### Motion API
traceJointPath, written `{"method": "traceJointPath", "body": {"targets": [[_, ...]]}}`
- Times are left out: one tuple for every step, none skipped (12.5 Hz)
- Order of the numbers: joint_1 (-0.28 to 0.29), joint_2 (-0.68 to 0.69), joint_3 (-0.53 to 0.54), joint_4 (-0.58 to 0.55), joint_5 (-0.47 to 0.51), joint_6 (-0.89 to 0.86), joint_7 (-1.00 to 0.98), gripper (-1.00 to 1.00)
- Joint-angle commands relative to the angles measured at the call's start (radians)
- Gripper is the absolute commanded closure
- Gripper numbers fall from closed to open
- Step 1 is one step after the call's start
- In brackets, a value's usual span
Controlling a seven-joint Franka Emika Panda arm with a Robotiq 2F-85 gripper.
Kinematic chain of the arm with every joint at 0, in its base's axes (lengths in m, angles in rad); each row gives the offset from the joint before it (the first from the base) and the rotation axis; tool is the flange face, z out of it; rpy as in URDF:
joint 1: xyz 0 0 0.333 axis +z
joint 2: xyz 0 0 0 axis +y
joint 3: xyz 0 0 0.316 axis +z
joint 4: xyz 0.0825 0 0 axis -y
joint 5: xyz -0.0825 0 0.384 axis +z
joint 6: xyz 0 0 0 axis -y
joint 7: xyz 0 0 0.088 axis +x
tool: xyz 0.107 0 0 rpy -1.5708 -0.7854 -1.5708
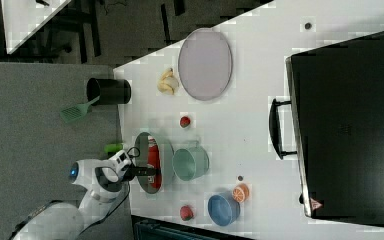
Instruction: Pick ketchup from strainer and place it on the table
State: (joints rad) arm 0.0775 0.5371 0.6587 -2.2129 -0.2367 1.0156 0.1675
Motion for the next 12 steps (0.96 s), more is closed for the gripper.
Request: {"method": "traceJointPath", "body": {"targets": [[-0.026,-0.185,0.058,0.056,0.063,-0.129,0.043,-0.21],[-0.035,-0.23,0.062,0.08,0.105,-0.188,0.042,-0.21],[-0.046,-0.27,0.061,0.108,0.142,-0.235,0.032,-0.21],[-0.06,-0.302,0.059,0.138,0.17,-0.276,0.014,-0.21],[-0.076,-0.325,0.051,0.173,0.188,-0.314,-0.004,-0.21],[-0.092,-0.336,0.041,0.21,0.19,-0.358,-0.022,-0.21],[-0.108,-0.337,0.027,0.251,0.19,-0.406,-0.038,-0.21],[-0.123,-0.335,0.008,0.289,0.19,-0.459,-0.063,-0.21],[-0.137,-0.331,-0.017,0.324,0.19,-0.509,-0.105,-0.21],[-0.15,-0.323,-0.047,0.357,0.19,-0.551,-0.166,-0.21],[-0.161,-0.314,-0.079,0.386,0.19,-0.576,-0.222,-0.21],[-0.171,-0.305,-0.117,0.41,0.19,-0.586,-0.267,-0.21]]}}
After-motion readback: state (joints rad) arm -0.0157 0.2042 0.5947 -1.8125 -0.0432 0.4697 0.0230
